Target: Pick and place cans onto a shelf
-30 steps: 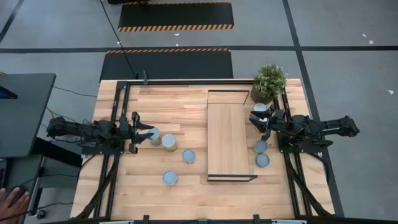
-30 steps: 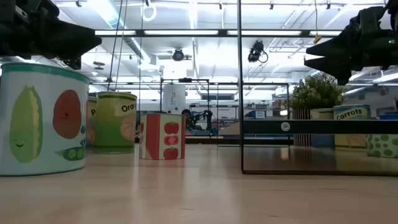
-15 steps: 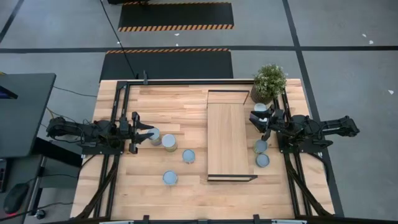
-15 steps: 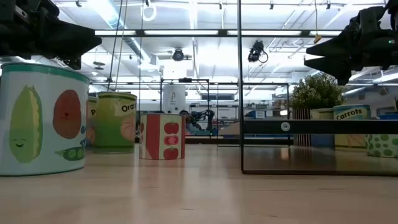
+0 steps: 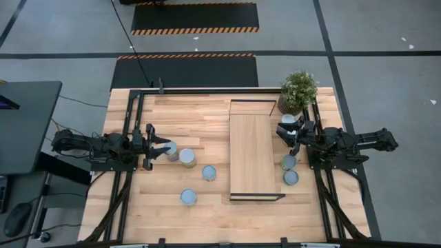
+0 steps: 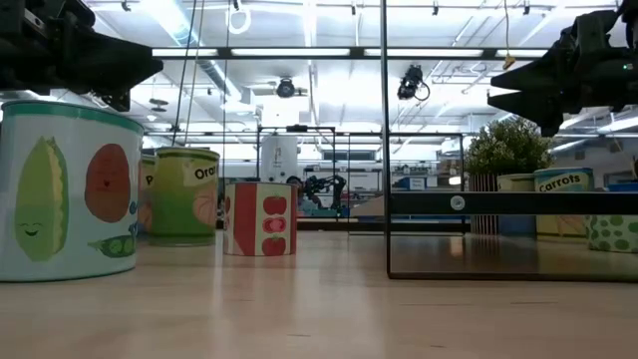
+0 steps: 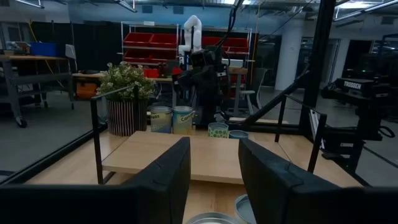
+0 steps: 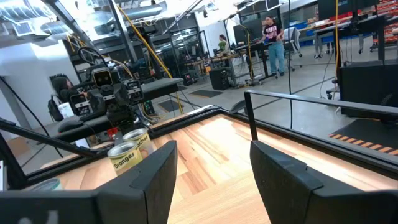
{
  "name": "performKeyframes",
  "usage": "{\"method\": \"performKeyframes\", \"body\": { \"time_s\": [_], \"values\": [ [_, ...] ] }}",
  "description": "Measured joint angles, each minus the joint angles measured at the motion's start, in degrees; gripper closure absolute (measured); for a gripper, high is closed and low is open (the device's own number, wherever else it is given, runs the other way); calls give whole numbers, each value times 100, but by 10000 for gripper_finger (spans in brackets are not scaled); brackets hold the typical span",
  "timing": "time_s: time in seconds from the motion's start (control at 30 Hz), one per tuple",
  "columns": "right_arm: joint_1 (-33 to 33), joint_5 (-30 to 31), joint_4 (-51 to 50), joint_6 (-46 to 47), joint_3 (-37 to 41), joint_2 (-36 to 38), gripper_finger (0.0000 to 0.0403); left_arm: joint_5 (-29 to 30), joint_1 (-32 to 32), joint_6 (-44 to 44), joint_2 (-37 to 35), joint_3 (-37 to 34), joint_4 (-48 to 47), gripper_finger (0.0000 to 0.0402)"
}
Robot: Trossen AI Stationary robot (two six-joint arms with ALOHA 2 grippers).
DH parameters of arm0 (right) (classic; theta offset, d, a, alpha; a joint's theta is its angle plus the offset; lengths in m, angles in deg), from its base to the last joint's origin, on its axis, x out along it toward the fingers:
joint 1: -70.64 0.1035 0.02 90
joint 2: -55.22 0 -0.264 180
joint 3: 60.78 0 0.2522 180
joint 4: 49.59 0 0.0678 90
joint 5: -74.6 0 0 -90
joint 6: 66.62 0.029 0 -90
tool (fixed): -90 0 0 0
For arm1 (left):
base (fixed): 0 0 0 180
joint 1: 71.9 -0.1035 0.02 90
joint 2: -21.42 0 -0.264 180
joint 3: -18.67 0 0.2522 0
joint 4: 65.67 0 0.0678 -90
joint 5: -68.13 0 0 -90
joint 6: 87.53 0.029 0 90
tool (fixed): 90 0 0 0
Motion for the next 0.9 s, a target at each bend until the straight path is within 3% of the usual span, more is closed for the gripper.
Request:
{"method": "performKeyframes", "body": {
  "time_s": [0.43, 0.63, 0.77, 0.9],
  "values": [
    [0, 0, 0, 0, 0, 1, 192, 0, 1, -12, 2, 0, 42, 260],
    [-3, 2, 136, -20, 0, 2, 192, 2, 0, -439, -2, 0, 1091, 260],
    [-68, 319, 973, -892, 0, 4, 192, 2, 0, -407, 2, 0, 1484, 260],
    [-128, 228, 2007, -1779, -1, 4, 192, 2, 0, -393, 18, 0, 1456, 260]
  ]
}}
